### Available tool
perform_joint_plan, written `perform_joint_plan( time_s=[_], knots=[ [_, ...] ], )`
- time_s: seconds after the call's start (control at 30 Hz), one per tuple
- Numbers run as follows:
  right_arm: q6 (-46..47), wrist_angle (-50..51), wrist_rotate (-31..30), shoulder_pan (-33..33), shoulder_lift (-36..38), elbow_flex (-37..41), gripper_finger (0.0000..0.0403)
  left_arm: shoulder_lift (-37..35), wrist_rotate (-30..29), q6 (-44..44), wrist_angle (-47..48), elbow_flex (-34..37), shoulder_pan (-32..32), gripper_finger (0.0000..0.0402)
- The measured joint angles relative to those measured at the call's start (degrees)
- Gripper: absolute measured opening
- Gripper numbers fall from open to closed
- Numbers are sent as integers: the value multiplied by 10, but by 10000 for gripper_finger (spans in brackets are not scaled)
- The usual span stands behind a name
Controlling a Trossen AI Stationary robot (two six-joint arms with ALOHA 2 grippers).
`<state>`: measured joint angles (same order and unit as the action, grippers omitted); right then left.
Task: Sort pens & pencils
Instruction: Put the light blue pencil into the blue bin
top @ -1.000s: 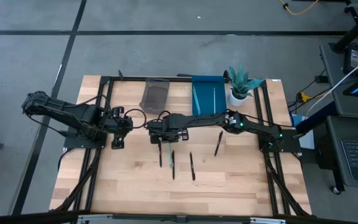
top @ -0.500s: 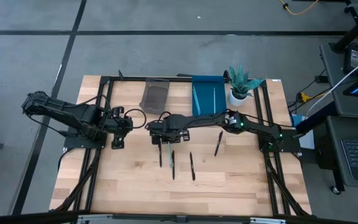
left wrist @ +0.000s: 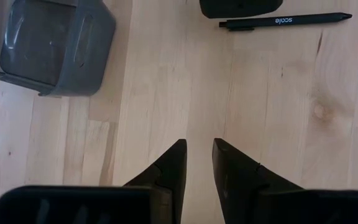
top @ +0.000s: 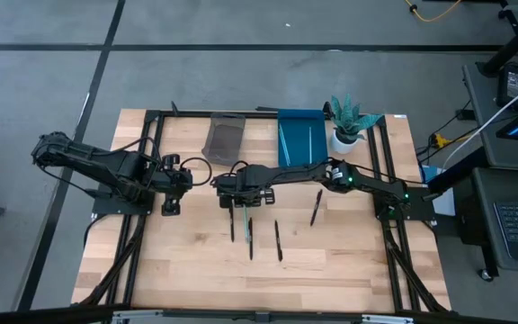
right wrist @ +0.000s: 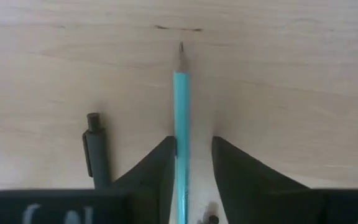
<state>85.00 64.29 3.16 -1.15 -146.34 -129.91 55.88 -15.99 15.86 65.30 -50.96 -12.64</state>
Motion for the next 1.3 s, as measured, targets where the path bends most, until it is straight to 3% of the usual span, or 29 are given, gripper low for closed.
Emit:
perform_joint_plan(
  time_s=[0.37, 1.3],
  knots=[
    [-1, -12, 0, -2, 0, -1, 6, 0, 0, 0, 0, 0, 0, 73],
    [-11, 0, -20, -2, -6, -25, 0, 0, 0, 0, 0, 0, 0, 73]
  ],
)
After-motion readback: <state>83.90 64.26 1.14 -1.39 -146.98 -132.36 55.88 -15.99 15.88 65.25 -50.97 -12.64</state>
